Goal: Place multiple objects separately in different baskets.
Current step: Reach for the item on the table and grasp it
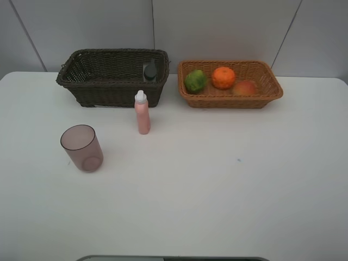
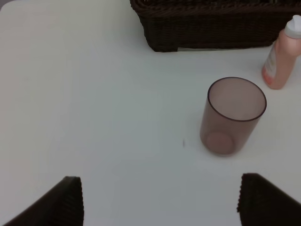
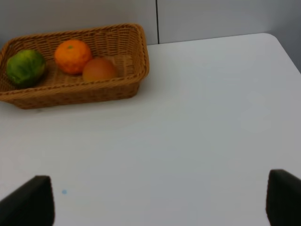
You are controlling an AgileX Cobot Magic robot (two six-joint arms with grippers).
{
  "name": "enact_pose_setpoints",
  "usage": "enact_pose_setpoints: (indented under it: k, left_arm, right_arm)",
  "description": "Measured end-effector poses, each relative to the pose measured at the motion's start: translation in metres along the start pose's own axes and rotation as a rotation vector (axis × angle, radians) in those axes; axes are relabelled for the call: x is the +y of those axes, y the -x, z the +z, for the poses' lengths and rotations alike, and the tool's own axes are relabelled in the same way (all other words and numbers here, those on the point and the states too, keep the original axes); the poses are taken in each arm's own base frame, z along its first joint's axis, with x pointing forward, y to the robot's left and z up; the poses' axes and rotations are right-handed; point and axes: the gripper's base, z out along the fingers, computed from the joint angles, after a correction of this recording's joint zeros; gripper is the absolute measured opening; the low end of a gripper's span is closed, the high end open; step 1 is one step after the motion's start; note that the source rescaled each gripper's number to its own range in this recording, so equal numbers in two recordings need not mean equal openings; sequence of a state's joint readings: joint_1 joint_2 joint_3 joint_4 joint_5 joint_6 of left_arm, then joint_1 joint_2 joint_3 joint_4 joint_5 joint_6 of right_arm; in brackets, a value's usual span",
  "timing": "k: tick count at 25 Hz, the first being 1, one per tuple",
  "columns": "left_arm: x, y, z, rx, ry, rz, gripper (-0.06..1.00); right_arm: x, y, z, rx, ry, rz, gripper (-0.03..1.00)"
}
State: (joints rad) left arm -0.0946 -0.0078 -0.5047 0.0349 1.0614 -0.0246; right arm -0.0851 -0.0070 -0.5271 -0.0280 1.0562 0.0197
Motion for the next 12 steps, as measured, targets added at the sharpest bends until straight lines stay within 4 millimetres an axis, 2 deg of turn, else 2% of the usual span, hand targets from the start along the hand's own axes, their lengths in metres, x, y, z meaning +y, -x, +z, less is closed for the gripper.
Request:
enact_pose_setpoints:
  k: [9,12]
  left_arm:
    - [0.0004,0.0000,0.0000,0.000,0.005,0.002,0.85]
    - [0.0014,0.0081,0.0043,0.028,0.018,0.009,0.85]
  right_arm:
    - [0.0000,0.0000,0.0000,0.000,0.000,0.000,1.00]
    - [0.0000,0.0000,0.0000,0.000,0.000,0.000,1.00]
